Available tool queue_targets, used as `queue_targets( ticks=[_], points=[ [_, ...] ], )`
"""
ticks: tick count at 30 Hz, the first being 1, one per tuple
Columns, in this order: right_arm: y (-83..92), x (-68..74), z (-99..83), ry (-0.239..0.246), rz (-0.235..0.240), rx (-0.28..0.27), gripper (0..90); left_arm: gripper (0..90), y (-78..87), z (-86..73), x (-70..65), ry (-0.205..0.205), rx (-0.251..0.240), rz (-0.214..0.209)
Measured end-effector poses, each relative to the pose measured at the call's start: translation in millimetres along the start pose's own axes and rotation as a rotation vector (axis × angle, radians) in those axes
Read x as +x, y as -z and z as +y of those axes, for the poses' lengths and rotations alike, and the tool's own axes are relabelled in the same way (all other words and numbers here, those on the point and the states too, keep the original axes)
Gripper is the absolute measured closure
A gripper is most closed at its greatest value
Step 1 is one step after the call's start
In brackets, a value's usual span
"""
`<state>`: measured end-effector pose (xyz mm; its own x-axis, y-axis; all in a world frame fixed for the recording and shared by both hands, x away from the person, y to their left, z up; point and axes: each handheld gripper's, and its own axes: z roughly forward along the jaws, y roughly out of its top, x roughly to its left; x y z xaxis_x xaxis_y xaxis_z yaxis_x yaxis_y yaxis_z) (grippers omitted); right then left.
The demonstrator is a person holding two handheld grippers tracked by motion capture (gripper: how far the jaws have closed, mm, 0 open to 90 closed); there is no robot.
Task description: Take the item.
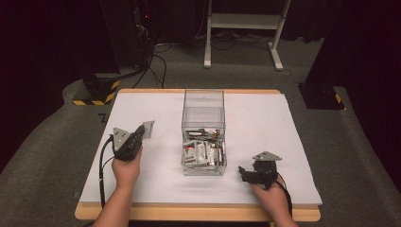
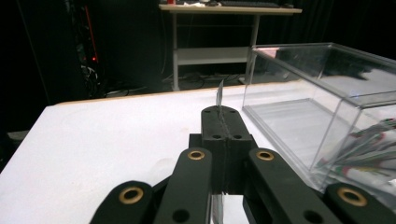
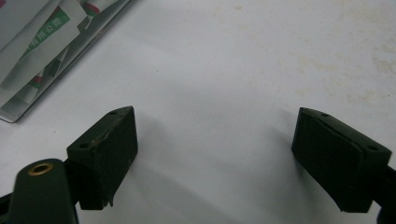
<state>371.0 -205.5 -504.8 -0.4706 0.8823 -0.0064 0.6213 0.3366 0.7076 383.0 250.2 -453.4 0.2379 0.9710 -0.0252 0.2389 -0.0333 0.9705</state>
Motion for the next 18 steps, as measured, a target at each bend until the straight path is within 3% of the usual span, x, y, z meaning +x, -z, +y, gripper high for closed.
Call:
queue_targets(
  ticks=[9, 18],
  points=[
    [0.0, 0.0, 0.0, 0.0, 0.0, 0.0, 14.1, 90.0, -12.0, -10.9, 11.0, -0.007, 0.057, 0.039],
    [0.0, 0.1, 0.0, 0.0, 0.0, 0.0, 14.1, 89.7, -20.0, -20.0, 10.4, -0.028, 0.09, 0.05]
  ],
)
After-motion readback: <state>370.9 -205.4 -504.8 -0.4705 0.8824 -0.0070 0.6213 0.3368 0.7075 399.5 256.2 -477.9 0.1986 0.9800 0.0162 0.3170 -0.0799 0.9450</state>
